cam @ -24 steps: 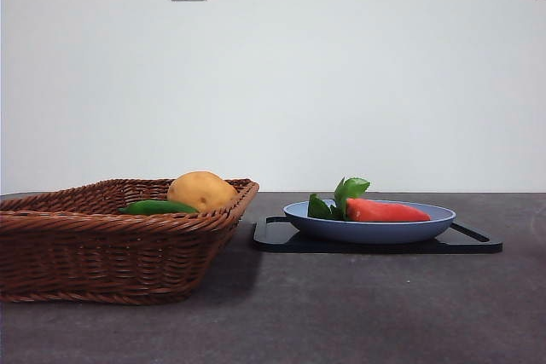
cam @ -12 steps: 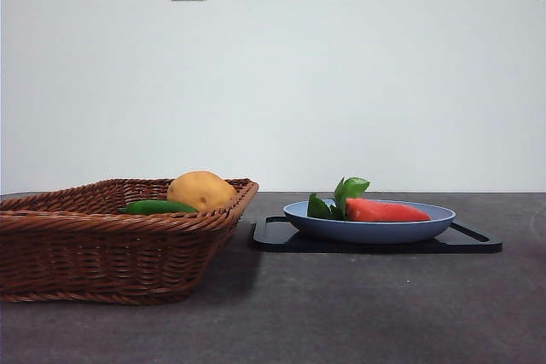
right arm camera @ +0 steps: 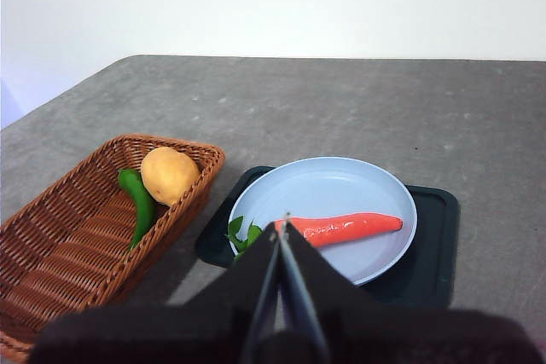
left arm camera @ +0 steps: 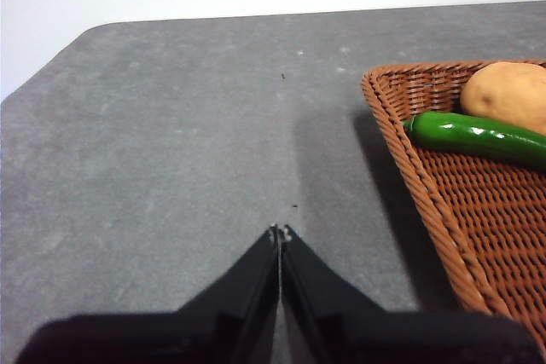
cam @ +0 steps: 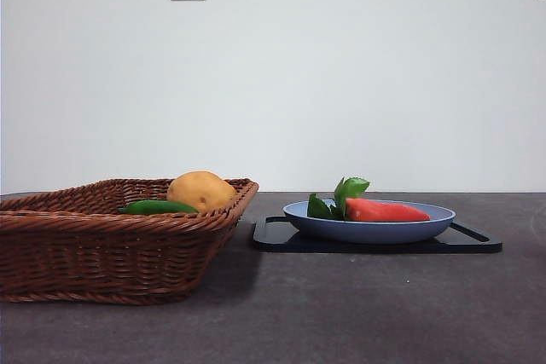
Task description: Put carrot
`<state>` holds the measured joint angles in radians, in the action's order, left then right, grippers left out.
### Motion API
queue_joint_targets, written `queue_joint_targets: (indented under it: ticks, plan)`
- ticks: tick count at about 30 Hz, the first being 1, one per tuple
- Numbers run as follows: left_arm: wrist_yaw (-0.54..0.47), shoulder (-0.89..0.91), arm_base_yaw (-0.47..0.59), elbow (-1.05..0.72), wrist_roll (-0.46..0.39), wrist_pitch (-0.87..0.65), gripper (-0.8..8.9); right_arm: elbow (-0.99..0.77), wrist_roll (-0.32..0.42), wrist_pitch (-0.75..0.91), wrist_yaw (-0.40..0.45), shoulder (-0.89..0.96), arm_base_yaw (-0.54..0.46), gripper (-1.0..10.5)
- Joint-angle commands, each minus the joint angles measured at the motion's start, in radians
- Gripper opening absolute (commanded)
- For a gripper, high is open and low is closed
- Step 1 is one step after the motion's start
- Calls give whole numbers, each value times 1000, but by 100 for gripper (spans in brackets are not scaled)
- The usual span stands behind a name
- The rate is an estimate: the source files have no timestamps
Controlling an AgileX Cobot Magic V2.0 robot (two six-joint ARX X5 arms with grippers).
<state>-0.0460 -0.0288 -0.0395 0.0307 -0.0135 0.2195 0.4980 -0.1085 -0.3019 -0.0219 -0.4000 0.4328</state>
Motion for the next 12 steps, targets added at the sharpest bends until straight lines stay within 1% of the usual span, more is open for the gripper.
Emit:
queue_joint_targets:
  ticks: [1,12]
  plan:
    - [3,14,3,-10,18,-8,8,6,-6,10,5,0,7,4]
    - [-1,25,3,-10,17,-31,8,6,-6,10,5,0,7,4]
